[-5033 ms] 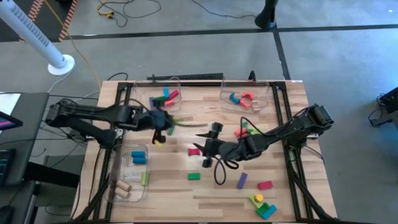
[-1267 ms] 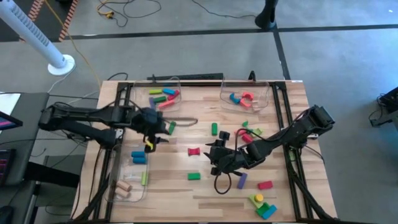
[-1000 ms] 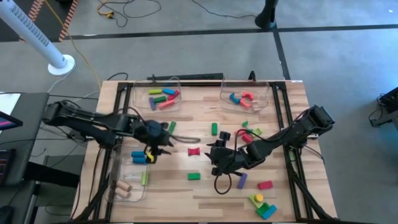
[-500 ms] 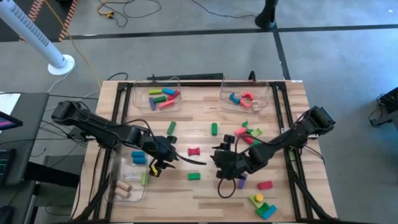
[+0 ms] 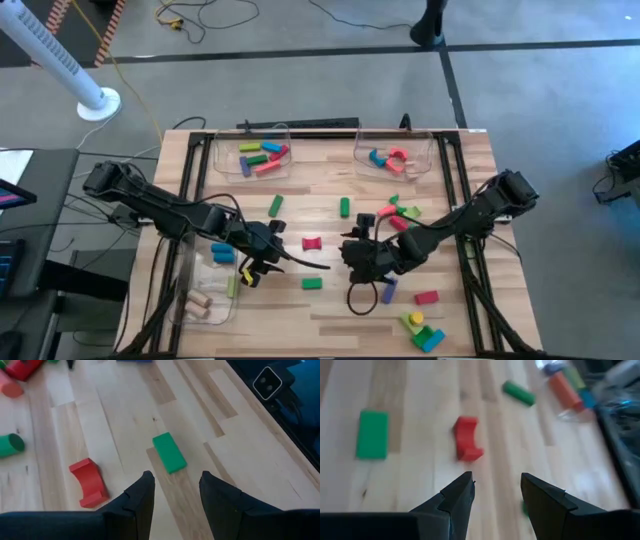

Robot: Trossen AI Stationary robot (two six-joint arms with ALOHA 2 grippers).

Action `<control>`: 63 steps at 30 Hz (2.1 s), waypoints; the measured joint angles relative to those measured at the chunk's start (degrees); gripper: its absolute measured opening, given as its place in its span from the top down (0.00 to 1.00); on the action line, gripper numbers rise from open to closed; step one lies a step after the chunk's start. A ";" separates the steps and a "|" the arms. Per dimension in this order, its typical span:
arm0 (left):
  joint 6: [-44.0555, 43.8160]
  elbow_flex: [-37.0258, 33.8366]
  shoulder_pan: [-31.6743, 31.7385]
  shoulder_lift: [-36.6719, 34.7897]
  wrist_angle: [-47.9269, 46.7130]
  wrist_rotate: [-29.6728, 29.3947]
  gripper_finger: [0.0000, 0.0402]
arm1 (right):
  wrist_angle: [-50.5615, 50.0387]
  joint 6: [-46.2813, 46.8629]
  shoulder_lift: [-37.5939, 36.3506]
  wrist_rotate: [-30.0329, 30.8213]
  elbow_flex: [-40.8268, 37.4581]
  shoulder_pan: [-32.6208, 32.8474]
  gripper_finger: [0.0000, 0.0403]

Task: Sort blocks by size
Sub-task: Put the red arch block into the top right transparent bin

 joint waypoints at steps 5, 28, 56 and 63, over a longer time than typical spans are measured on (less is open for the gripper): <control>0.25 -2.74 -0.96 0.65 7.25 -0.14 0.63 | 0.38 -1.13 0.07 -5.34 -0.01 -2.36 0.51; -7.96 -7.39 4.48 19.08 19.15 -20.04 0.63 | 7.70 0.39 9.09 -12.81 -0.01 -6.81 0.51; -13.17 -7.34 6.13 25.64 29.50 -19.48 0.42 | 7.49 1.71 9.09 -12.02 -0.01 -5.09 0.51; -13.22 -7.37 6.33 25.97 30.80 -19.35 0.51 | 6.86 2.59 9.09 -12.02 -0.01 -3.94 0.51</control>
